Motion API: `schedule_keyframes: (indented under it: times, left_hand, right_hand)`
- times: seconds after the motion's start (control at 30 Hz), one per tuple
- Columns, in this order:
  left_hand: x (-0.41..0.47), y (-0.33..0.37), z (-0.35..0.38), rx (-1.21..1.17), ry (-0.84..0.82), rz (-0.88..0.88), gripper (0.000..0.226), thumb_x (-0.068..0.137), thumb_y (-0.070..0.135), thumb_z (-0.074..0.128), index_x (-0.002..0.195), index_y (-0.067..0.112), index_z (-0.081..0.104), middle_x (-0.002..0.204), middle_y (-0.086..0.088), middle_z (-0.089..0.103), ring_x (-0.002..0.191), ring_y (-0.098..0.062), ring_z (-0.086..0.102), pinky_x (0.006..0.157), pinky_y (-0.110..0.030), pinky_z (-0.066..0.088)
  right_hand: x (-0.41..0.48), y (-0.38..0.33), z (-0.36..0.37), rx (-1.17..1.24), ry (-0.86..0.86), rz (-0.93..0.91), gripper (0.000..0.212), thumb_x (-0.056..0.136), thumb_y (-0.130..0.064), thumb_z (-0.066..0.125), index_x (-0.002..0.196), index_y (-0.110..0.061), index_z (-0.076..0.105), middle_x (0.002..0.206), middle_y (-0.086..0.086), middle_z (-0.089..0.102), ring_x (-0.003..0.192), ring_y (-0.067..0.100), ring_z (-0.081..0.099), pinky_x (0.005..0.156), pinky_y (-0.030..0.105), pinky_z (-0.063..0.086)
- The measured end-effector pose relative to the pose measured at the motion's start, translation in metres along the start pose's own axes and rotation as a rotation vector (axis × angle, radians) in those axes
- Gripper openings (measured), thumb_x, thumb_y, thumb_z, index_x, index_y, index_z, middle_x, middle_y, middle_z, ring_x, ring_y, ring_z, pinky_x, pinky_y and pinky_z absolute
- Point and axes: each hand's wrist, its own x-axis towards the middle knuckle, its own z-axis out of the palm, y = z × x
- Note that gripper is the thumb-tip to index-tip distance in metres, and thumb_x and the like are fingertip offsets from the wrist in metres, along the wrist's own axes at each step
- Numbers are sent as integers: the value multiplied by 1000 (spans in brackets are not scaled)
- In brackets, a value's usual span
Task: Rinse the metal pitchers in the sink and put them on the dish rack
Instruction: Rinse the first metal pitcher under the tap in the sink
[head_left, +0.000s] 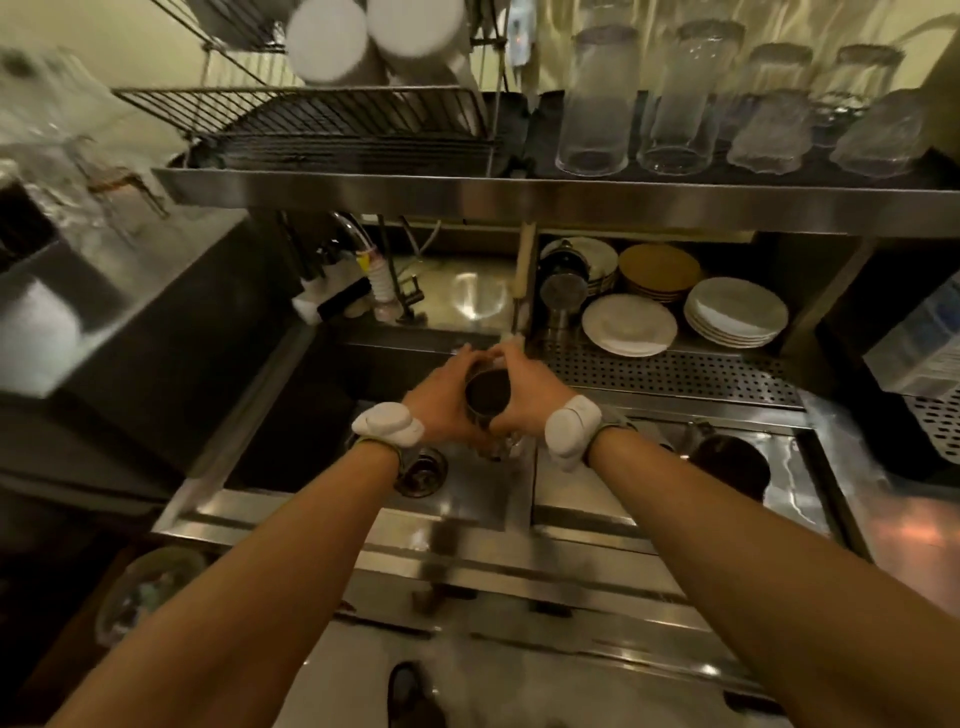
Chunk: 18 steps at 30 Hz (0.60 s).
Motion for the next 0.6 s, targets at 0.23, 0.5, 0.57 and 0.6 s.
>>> schedule_keyframes:
  times: [0.23, 0.5, 0.57, 0.6]
  left_hand:
    - [-6, -75, -35, 93, 45, -73, 89, 45, 45, 89, 119, 23, 44, 117, 1, 48, 99, -18, 58, 82, -30, 51]
    - [22, -138, -62, 125, -60, -40, 90, 41, 44, 91, 113, 21, 43, 115, -2, 45, 98, -19, 53, 85, -34, 52]
    - [29, -153, -67, 148, -122, -8, 89, 40, 43, 92, 110, 21, 42, 113, -2, 44, 96, -20, 53, 83, -34, 52]
    - [32, -159, -70, 150, -145, 0, 88, 41, 41, 93, 109, 21, 42, 113, -2, 44, 94, -20, 54, 82, -33, 51]
  right_hand:
    - [59, -33, 58, 17, -86, 49, 107, 63, -17, 84, 147, -13, 19, 133, 11, 54, 119, 26, 56, 92, 26, 46]
    - [108, -39, 99, 75, -108, 114, 100, 62, -16, 87, 142, -19, 26, 128, 8, 57, 117, 24, 57, 94, 28, 47]
    - [117, -40, 106, 103, -116, 131, 103, 57, -19, 89, 140, -21, 27, 128, 4, 57, 117, 22, 56, 93, 25, 45]
    - [121, -42, 110, 122, -109, 137, 104, 56, -20, 90, 139, -22, 28, 128, 2, 56, 117, 20, 55, 93, 23, 44]
